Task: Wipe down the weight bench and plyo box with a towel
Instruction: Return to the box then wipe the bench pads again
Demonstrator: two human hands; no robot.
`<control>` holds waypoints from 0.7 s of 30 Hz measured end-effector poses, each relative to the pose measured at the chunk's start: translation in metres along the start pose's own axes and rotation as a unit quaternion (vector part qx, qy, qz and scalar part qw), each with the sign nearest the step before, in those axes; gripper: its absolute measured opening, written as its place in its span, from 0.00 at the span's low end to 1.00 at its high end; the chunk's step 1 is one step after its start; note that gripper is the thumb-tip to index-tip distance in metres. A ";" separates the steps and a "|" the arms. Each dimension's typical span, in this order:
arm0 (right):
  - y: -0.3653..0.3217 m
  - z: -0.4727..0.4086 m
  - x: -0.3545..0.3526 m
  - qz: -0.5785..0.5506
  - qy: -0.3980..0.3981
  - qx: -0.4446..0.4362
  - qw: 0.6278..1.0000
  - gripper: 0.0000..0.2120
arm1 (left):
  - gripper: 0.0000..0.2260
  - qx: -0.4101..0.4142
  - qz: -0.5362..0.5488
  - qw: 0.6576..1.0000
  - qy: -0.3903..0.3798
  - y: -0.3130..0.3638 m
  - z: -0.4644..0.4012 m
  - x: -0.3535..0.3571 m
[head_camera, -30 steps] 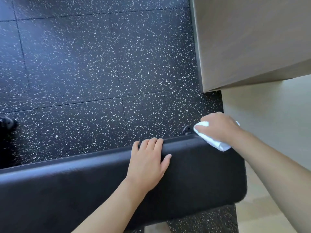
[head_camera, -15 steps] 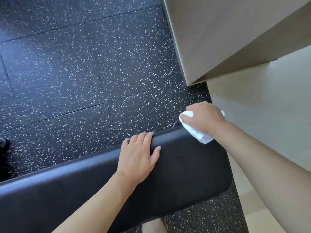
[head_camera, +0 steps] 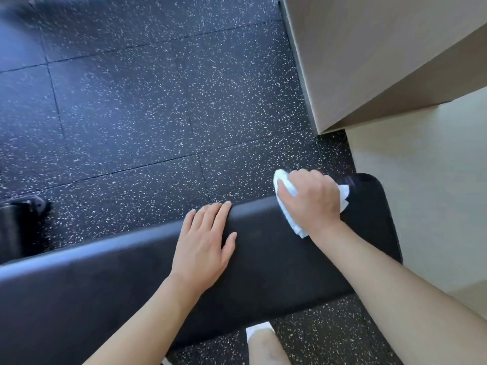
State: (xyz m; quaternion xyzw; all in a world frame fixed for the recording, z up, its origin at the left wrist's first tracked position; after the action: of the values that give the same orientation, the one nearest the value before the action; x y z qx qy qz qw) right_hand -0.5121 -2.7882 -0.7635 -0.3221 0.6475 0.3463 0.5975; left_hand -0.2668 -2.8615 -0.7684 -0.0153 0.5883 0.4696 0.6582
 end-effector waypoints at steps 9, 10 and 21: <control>-0.225 0.056 -0.025 -0.089 -0.043 -0.072 0.993 0.16 | 0.27 -0.112 -0.027 0.993 0.021 -0.105 0.130 -0.056; -0.244 0.064 -0.028 -0.102 -0.061 -0.081 0.990 0.16 | 0.28 -0.144 -0.029 0.989 0.019 -0.120 0.147 -0.066; -0.341 0.120 -0.177 -0.228 -0.182 -0.076 0.953 0.11 | 0.29 -0.219 0.034 0.968 0.118 -0.184 0.284 -0.236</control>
State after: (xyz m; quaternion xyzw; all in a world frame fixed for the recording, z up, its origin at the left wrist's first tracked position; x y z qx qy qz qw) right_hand -0.1487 -2.8763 -0.6140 -0.4373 0.4089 0.3015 0.7421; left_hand 0.0976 -2.9433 -0.5925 -0.1942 0.5451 0.6038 0.5482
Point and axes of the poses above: each hand's wrist, its own z-axis away from the middle knuckle, its own x-axis out of the palm, y = z × x, the point moved 5 cm from there along -z, towards the middle knuckle, and after that the axes turned 13 degrees about z, right-handed, at the moved point
